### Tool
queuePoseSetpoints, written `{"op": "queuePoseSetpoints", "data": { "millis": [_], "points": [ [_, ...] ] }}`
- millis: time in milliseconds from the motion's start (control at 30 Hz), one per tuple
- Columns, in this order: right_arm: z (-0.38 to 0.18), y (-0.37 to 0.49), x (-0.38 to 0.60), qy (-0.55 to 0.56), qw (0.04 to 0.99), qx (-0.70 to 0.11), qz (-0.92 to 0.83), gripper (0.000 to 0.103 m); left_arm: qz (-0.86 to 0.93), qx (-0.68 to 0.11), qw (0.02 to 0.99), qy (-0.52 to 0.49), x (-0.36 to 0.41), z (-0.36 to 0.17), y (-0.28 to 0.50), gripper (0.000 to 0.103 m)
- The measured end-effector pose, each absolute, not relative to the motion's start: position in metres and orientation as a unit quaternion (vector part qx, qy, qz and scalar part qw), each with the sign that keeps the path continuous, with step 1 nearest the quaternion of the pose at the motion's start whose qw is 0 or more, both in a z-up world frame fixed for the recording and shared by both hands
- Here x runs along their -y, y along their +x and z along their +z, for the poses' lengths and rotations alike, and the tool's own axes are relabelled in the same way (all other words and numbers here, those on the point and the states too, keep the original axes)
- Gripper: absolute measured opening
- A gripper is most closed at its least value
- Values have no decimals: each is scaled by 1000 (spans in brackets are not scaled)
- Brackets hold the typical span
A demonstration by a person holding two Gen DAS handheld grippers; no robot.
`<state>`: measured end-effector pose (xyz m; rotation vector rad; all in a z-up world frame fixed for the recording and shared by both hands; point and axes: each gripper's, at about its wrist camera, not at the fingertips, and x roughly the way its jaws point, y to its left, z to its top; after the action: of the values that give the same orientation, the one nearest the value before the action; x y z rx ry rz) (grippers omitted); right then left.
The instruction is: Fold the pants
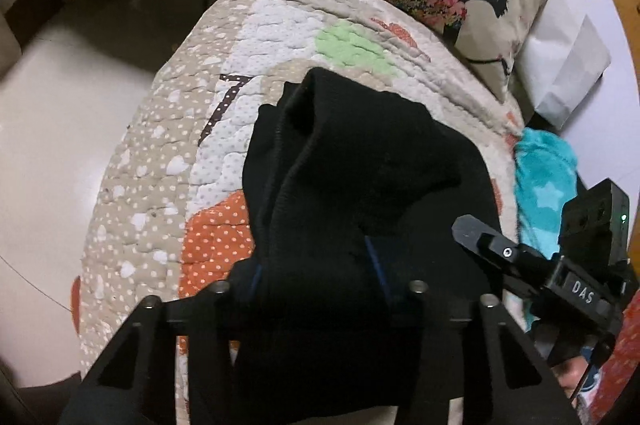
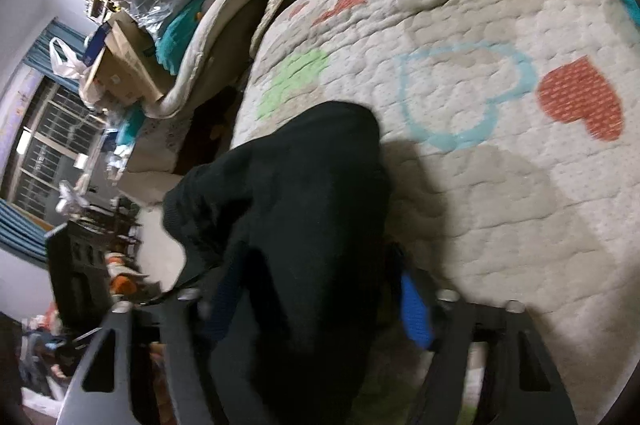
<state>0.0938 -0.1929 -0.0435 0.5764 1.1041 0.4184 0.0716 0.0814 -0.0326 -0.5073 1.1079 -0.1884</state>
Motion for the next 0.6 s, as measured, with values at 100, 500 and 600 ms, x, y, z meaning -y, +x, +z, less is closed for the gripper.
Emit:
{"op": "queuePoseSetpoints", "data": {
  "millis": [100, 500, 600],
  "points": [
    [-35, 94, 186, 250, 798, -513, 195, 47, -92, -515, 809, -267, -88, -32, 70, 34],
    [-12, 91, 179, 223, 815, -500, 188, 40, -84, -490, 842, -208, -72, -9, 66, 31],
    [-3, 93, 178, 218, 820, -494, 190, 39, -81, -478, 854, -189, -66, 1, 64, 31]
  ]
}}
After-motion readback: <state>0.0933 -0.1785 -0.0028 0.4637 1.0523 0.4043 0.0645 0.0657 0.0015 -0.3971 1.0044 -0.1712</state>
